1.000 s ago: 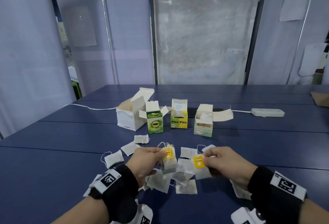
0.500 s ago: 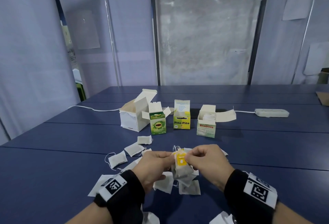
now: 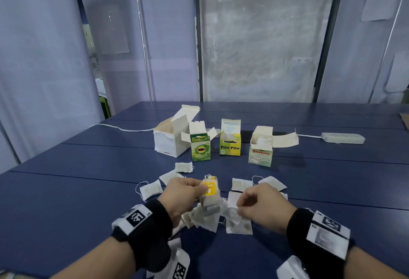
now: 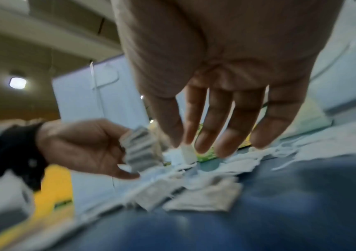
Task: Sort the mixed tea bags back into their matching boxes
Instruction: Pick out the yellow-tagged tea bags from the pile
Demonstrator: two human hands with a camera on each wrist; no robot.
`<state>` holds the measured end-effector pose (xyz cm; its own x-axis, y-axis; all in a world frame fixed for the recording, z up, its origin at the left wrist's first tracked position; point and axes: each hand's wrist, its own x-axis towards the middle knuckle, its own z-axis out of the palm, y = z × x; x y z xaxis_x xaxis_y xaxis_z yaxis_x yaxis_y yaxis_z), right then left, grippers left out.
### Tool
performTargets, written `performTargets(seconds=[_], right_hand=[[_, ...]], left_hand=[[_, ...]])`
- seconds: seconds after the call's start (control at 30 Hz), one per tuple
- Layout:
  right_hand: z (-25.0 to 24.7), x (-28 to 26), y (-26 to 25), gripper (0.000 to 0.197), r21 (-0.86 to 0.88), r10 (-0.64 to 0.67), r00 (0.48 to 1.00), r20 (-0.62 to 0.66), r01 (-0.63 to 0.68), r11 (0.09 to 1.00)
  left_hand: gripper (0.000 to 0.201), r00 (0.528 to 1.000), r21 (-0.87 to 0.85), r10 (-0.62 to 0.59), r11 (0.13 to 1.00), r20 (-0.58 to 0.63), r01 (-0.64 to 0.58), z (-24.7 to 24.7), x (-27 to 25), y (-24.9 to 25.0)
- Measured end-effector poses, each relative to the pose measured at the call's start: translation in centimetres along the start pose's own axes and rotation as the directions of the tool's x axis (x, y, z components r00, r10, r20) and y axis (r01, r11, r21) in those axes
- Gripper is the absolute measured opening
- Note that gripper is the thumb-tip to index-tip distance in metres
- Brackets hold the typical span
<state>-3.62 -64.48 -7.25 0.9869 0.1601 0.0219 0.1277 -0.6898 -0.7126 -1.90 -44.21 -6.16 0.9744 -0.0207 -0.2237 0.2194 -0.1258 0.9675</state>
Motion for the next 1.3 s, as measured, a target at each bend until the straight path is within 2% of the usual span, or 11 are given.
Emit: performTargets(seconds=[0.1, 0.23, 0.3, 0.47, 0.63, 0.73, 0.8, 0.9, 1.0, 1.1, 1.3], right_hand=[[0.1, -1.2, 0.7, 0.019, -0.365, -0.004, 0.971, 0.238, 0.093, 0.926], [-0.2, -1.7, 0.8, 0.027, -0.705, -0.003, 0.980, 0.197, 0.144, 0.694], [-0.2, -1.5, 0.8, 0.024, -0.735, -0.050, 0.977, 0.207, 0.189, 0.651], [0.7, -1.2, 0.5, 0.035, -0.676, -0.026, 0.955, 0.295, 0.228, 0.701], [0.4, -1.8, 0.5, 0.020, -0.740, -0.091, 0.942, 0.324, 0.312, 0.596], [0.6, -2.1, 0.7, 0.029, -0.788, -0.062, 0.950, 0.307, 0.290, 0.543], [0.4, -2.2, 0.6, 0.023, -0.769, -0.046, 0.960, 0.277, 0.250, 0.588], [-0.9, -2.2, 0.0, 0.017, -0.626, -0.085, 0.969, 0.231, 0.215, 0.750], [-2.7, -1.9, -1.6, 0.017, -0.221, -0.121, 0.960, 0.252, 0.179, 0.959], [-3.2, -1.0, -4.1, 0.015, 0.058, -0.200, 0.933, 0.299, 0.191, 0.980], [0.5, 2.5, -6.3, 0.014, 0.085, -0.216, 0.964, 0.152, 0.205, 0.975]], left_hand=[[0.009, 0.998, 0.014, -0.009, 1.000, -0.057, 0.010, -1.8, 0.6, 0.0], [0.008, 0.995, 0.023, 0.001, 1.000, -0.104, 0.001, -3.7, 1.0, 0.0], [0.008, 0.993, 0.012, -0.004, 1.000, -0.117, 0.005, -4.3, 1.1, -0.2], [0.010, 0.994, -0.002, -0.009, 1.000, -0.105, 0.009, -4.4, 1.3, -0.4], [0.010, 0.995, -0.010, -0.005, 1.000, -0.099, 0.004, -4.4, 1.1, -0.6], [0.011, 0.994, -0.020, -0.002, 1.000, -0.106, 0.000, -4.5, 0.8, -0.5], [0.012, 0.994, -0.026, 0.000, 1.000, -0.105, -0.003, -4.6, 0.6, -0.4], [0.013, 0.996, -0.025, 0.005, 1.000, -0.089, -0.007, -4.7, 0.2, -0.3], [0.011, 0.998, 0.021, 0.031, 0.999, -0.061, -0.030, -4.5, -0.2, -0.3], [0.012, 0.997, 0.078, 0.070, 0.995, -0.015, -0.069, -3.7, -0.6, -0.4], [0.013, 0.989, 0.082, 0.126, 0.988, 0.075, -0.132, -2.7, -1.4, -0.5]])
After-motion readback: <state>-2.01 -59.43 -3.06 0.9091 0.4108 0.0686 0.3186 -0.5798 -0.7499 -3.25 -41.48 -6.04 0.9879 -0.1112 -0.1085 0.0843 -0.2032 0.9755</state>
